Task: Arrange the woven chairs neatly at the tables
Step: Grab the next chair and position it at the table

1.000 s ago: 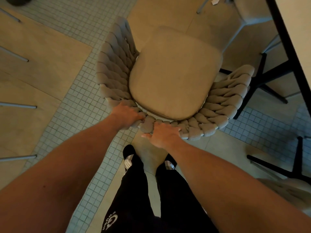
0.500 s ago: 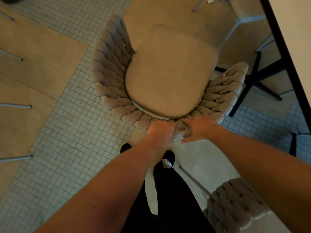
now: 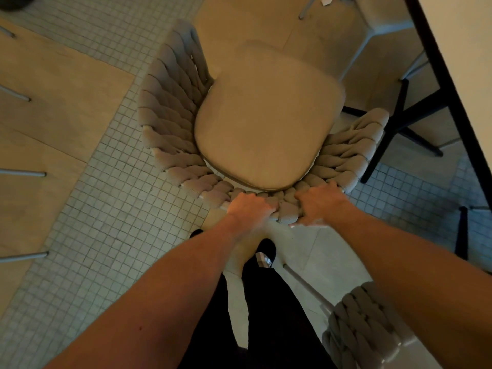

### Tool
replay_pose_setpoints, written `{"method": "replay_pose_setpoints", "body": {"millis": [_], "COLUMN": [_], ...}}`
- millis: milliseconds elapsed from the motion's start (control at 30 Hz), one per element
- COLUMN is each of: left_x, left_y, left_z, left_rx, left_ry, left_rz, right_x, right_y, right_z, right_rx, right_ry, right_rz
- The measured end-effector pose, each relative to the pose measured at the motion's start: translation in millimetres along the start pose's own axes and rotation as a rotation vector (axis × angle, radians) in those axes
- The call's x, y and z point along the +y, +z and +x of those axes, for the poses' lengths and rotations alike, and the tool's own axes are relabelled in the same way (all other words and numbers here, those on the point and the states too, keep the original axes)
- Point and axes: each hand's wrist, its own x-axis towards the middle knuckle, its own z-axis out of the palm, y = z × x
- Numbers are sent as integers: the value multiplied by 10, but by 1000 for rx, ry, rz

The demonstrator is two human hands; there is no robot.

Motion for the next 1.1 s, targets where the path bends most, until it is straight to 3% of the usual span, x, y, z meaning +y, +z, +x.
{"method": "replay_pose_setpoints", "body": {"millis": [367, 433, 600, 800, 1100], "left_x": [-747, -960, -1297, -1102, -620], "left_y": [-96, -110, -118, -45, -19], "left_z": [-400, -471, -689, -651, -503], "left_rx": [-177, -232, -135, -138, -166], "left_ry": [172, 152, -84, -295, -216], "left_rz": [311, 365, 429, 348, 203], "right_x": [-928, -1162, -1586, -1418, -591], "right_y": [-65, -142, -331, -227, 48], "right_z": [87, 145, 240, 231, 129], "right_rx": [4, -7, 33, 66, 14], "right_ry": [141, 151, 100, -29, -59], "right_rz": [394, 495, 649, 563, 189]}}
